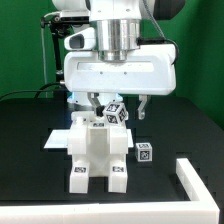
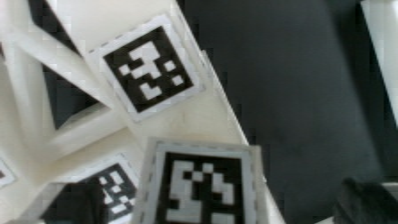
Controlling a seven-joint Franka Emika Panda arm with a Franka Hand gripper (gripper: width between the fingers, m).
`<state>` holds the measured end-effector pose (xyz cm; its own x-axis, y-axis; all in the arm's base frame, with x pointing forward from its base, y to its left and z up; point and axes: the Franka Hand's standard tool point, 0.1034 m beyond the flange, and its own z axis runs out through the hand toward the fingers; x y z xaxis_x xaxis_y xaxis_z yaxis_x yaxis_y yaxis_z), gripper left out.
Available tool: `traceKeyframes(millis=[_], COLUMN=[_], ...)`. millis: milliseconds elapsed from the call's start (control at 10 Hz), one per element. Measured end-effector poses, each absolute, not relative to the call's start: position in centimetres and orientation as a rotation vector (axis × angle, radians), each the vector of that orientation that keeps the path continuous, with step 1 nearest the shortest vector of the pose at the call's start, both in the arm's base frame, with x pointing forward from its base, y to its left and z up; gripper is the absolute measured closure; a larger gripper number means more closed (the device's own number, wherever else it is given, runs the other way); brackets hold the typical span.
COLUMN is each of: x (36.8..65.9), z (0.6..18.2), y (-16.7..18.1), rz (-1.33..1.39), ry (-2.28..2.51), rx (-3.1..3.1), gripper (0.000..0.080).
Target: Assemble chair
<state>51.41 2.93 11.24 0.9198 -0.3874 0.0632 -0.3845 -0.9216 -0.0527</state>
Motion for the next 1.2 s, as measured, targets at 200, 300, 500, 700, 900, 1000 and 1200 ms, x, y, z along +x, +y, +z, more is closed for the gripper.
traceKeyframes(millis=[200,300,500,700,900,1000,1200], x=[51.38,51.37,51.34,51.32,51.56,51.62,51.55], z=[11.18,11.18,11.42,11.61,11.95,12.07,12.11], y=[2.90,2.79,2.38,2.58,2.37,2.40,2.60], rz=[-0.115,-0.113,-0.096,-0.097,-0.089,-0.091,-0.087], ry=[0.409,0.266,-0.069,-0.241,-0.506,-0.653,-0.792], rx=[-3.079,-3.098,-3.114,-3.107,-3.077,-3.058,-3.037], gripper=[0.0151,0.0151,0.0151,0.0151,0.0151,0.0151,0.0151])
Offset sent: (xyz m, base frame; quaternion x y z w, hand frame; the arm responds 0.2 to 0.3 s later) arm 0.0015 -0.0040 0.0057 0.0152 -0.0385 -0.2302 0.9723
